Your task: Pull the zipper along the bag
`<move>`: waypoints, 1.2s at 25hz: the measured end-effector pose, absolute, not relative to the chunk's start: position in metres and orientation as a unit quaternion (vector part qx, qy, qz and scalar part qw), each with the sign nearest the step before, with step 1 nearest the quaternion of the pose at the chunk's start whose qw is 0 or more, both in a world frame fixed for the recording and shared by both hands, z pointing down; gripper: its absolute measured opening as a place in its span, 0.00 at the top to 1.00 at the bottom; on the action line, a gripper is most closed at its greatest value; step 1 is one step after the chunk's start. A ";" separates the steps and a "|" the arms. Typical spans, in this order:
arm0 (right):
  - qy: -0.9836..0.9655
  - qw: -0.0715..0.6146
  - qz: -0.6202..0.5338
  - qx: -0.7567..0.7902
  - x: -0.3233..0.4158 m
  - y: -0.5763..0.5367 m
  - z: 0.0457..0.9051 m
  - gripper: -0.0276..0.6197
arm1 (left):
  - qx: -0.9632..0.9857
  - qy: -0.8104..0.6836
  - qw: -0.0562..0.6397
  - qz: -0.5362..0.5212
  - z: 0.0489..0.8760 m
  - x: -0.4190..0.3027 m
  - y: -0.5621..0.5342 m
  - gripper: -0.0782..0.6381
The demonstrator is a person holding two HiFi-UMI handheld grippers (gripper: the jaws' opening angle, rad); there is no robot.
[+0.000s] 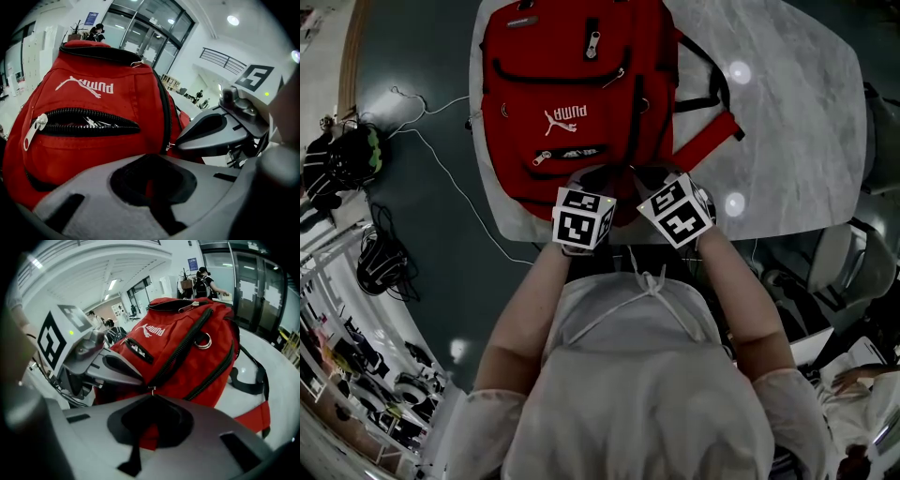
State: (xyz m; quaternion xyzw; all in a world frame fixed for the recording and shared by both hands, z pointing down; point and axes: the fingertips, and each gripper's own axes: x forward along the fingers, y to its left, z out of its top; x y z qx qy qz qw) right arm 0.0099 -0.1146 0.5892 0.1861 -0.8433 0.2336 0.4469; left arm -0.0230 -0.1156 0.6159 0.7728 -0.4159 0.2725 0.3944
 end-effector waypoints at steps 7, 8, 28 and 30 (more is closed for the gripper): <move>-0.847 0.482 0.164 0.152 0.015 -0.119 0.586 0.91 | 0.773 -0.413 0.393 0.277 0.617 -0.022 -0.116 0.86; -0.847 0.488 0.151 0.150 0.015 -0.119 0.586 0.91 | 0.774 -0.414 0.391 0.278 0.617 -0.022 -0.116 0.86; -0.843 0.507 0.041 0.175 0.025 -0.165 0.561 0.92 | 0.761 -0.414 0.406 0.290 0.618 -0.023 -0.115 0.86; -0.842 0.510 0.023 0.175 0.025 -0.172 0.557 0.92 | 0.761 -0.413 0.405 0.293 0.617 -0.023 -0.115 0.86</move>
